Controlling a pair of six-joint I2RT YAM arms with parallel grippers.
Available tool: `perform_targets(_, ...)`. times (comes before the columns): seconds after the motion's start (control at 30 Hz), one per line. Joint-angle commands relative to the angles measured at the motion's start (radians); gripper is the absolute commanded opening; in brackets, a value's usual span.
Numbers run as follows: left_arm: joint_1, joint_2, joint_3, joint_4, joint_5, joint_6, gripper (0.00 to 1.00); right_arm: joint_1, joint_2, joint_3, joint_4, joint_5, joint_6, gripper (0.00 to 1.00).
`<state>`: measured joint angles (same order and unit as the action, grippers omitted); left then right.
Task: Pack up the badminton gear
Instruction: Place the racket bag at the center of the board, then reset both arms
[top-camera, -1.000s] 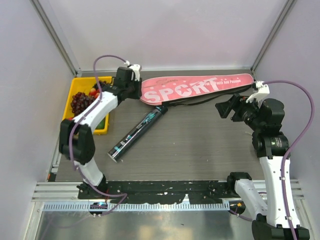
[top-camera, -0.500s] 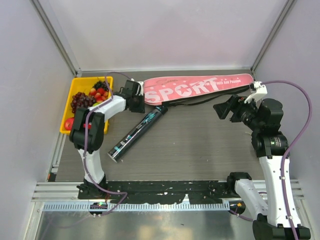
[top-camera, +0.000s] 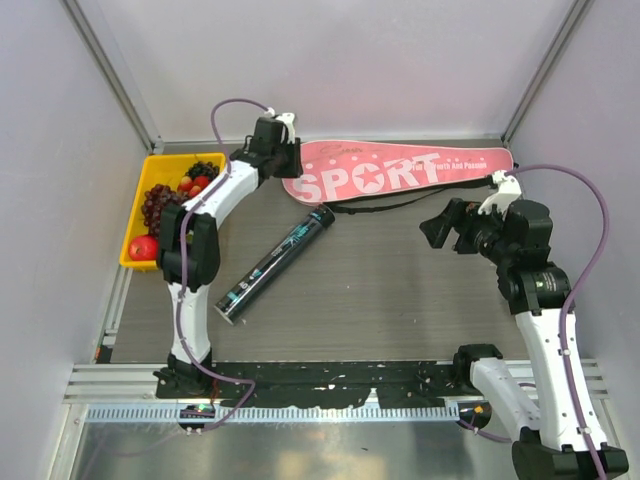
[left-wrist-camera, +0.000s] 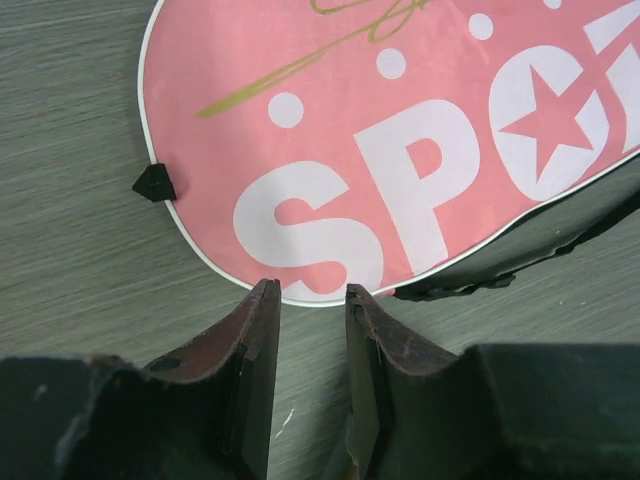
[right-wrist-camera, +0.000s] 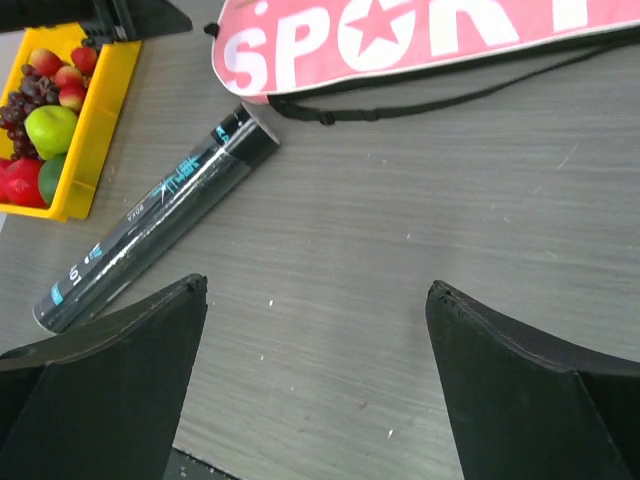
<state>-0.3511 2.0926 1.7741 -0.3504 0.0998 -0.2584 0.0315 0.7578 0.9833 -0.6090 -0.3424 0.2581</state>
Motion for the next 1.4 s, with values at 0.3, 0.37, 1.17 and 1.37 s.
perform_targets(0.3,-0.002,-0.679,-0.350,-0.030,0.217,0.021,0.84,0.053,-0.063,0.022,-0.114,0.059,-0.030,0.95)
perform_targets(0.37,-0.003,-0.790,-0.367,-0.061,0.247,0.027,0.99,0.053,-0.083,0.028,-0.101,0.057,-0.026,0.95)
perform_targets(1.17,-0.003,-1.632,-0.895,-0.148,0.269,0.041,1.00,0.053,-0.233,0.123,-0.109,-0.063,-0.016,0.95)
perform_targets(1.37,-0.003,-1.671,-0.898,-0.182,0.229,0.057,0.99,0.053,-0.259,0.123,-0.095,-0.056,0.001,0.95)
